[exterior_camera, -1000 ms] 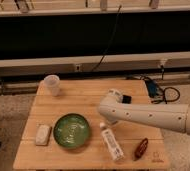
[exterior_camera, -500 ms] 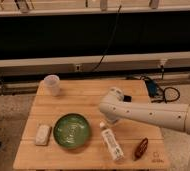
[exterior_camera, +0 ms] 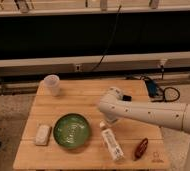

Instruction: Push the ceramic bowl across the table

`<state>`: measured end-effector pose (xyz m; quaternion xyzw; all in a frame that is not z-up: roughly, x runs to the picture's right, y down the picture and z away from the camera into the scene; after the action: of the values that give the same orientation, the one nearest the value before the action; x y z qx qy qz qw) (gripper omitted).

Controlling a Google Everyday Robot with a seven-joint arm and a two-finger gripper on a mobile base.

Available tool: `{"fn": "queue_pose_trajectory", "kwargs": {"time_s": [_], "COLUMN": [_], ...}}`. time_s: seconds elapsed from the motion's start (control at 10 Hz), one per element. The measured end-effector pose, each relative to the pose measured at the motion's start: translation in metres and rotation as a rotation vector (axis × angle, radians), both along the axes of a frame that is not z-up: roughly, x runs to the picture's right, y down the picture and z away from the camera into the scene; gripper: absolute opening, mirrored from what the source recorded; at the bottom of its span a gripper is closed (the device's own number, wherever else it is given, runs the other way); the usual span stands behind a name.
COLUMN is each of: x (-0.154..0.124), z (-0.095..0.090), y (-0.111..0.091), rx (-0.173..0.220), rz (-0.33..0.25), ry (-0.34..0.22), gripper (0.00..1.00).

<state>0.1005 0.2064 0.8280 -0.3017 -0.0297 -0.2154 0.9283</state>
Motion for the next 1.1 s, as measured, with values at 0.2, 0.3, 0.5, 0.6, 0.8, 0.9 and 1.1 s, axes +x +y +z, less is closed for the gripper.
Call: {"fn": "queue_pose_trajectory", "kwargs": {"time_s": [0.2,0.3,0.5,0.6,0.8,0.9,1.1], "x": [-0.004,-0.009,-0.035,-0.038,-0.040,-0.046,-0.057], "z": [0.001,0.001,0.001,0.001,0.001,0.001,-0.001], "y": [0.002,0.001,0.001,0.001,0.002,0.002,0.003], "rx": [-0.007,-0.008,-0.022,-0.023,-0.028,-0.030,-0.040], "rz": [-0.014,-0.025,-0.061,-0.069,-0.090,-0.105,-0.118], "ry": [-0.010,-0.018,-0.053,-0.059,-0.072,-0.083,-0.102], "gripper": [0.01,0.01,0.01,0.01,0.01,0.01,0.01]}}
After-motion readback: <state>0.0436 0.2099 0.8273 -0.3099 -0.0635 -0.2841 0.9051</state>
